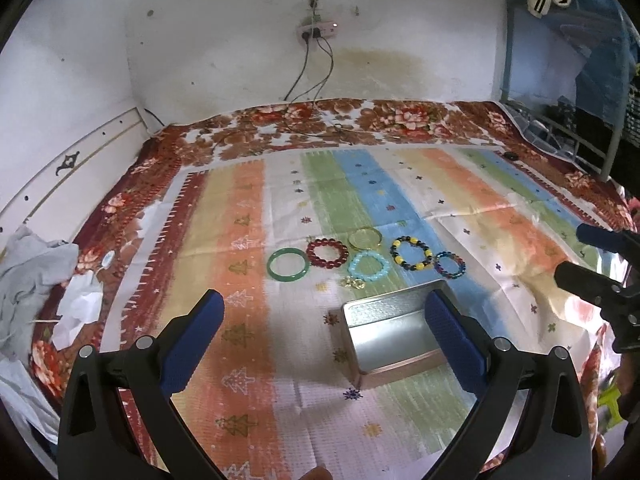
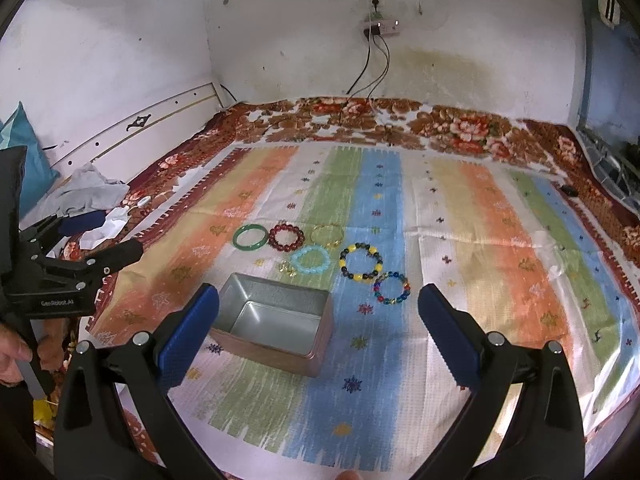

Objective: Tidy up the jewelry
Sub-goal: 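Move both tools forward toward the row of bracelets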

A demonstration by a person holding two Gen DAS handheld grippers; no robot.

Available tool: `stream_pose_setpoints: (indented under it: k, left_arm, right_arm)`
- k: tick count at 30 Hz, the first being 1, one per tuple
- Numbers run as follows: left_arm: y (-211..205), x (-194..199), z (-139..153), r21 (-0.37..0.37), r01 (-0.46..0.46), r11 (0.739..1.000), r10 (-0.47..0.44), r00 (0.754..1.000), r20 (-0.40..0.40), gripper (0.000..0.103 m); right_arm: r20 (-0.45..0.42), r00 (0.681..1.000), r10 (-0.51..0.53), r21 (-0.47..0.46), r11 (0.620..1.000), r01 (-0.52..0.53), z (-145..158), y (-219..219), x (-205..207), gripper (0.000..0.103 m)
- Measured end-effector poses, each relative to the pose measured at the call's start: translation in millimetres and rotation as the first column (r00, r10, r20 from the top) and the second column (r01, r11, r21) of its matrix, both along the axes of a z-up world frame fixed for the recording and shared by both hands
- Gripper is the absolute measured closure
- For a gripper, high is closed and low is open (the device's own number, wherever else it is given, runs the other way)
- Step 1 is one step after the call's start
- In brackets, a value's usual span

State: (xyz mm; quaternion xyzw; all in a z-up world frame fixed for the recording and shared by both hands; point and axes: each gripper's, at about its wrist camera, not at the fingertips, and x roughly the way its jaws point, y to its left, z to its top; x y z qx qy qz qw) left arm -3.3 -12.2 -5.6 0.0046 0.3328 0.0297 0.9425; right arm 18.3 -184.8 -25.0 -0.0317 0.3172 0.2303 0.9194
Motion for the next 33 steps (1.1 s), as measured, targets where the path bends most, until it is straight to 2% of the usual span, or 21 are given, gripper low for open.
stream_pose_setpoints:
  k: [3, 5, 12, 16, 23, 33]
  left_arm:
    - [0.9, 0.5, -0.2, -0.015, 0.006, 1.0, -0.006, 1.0, -0.001, 0.005]
    - [0.2, 0.6, -0.7, 0.006, -0.003, 1.0, 0.003, 1.0, -0.006, 0.005]
    - [-4.7, 3.6, 0.5, 0.001, 0.012, 1.0, -0.012, 1.0, -0.001, 0.005]
    - [-3.7, 5.4, 1.1, -0.033, 0.013, 0.999, -0.013, 1.0, 0.001, 0.005]
    - [-4.5, 6.7, -1.8, -0.042, 0.011, 0.999, -0.011, 1.0, -0.008, 0.005]
    - [6.3, 13.7, -15.0, -0.019, -0.009, 1.0, 0.008, 0.999, -0.034, 0.005]
  right_arm:
    - [-0.008, 1.0, 0.0, 0.001, 1.0, 0.0, -2.3, -3.6, 0.2, 0.004]
    - [-0.012, 1.0, 0.005, 0.023, 1.0, -0.005, -2.0, -6.7, 0.1, 0.004]
    - [-0.006, 1.0, 0.003, 0.012, 1.0, -0.003, -1.6, -5.5, 0.6, 0.004]
    - [0.005, 1.0, -0.01, -0.002, 1.0, 0.01, -0.8, -5.0, 1.2, 0.004]
    - [0.019, 0.999, -0.033, -0.015, 0.999, 0.033, -2.2, -9.0, 1.8, 0.004]
    - [0.003, 0.998, -0.062, -0.036, 0.997, 0.062, -9.6, -10.7, 14.4, 0.004]
